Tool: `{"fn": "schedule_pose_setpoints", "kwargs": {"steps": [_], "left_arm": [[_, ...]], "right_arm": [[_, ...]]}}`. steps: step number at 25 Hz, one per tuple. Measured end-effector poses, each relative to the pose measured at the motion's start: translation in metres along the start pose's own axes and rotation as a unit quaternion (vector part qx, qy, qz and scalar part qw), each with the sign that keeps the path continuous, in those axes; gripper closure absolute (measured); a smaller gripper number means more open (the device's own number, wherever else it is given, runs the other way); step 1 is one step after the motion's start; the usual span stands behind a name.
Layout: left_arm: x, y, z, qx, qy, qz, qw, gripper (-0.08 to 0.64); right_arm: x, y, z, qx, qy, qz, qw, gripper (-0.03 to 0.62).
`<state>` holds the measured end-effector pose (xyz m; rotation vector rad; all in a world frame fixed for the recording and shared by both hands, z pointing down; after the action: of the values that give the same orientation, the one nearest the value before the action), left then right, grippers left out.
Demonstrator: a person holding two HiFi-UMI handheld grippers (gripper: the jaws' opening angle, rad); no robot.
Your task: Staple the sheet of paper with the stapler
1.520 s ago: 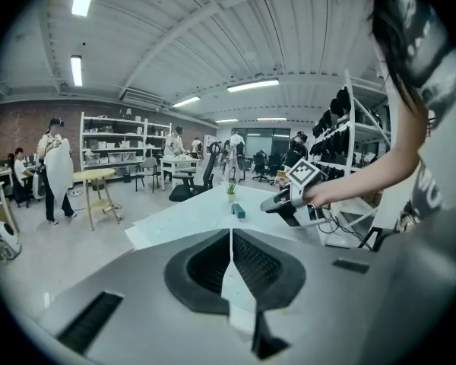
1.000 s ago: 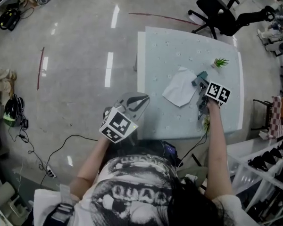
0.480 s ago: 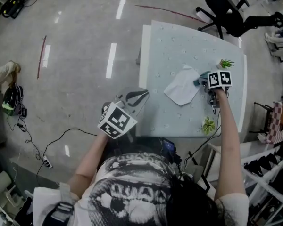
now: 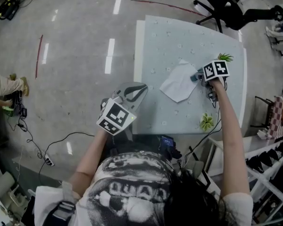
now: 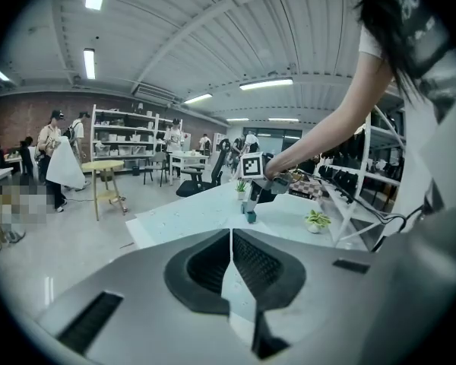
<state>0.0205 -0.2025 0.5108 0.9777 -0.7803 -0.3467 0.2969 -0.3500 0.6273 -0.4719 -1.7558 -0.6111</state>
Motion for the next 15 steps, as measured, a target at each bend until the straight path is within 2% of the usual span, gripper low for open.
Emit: {"fn": "schedule_pose_setpoints", "kwargs": {"steps": [3, 8, 15], "left_arm": [[0.005, 0.0, 0.001, -0.002, -0.003, 0.002, 1.0, 0.554], [0.008, 0.0, 0.007, -0.012, -0.017, -0.006, 0.9998, 0.553], [0.003, -0.004, 0.01, -0.008, -0.023, -0.011, 0.9996, 0.553]], "right_arm": [[0.002, -0.003, 0.001, -0.016, 0.01, 0.021, 1.0, 0.589], [0.006, -0.001, 0.0, -0.004, 0.015, 0.004, 1.0, 0.589], [0.007, -0.003, 0.002, -0.009, 0.016, 0.012, 1.0, 0.589]]}}
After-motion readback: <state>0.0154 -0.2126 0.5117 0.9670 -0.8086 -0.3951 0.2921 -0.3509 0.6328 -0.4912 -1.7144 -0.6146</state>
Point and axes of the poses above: the fingertips, and each gripper's own axes: x forward along the fingers, z to its left, y out of its underside, the point moved 4 cm from there along -x, backward along the fingers, and after that the axes turned 15 degrees about -x, right-handed, at the moved point
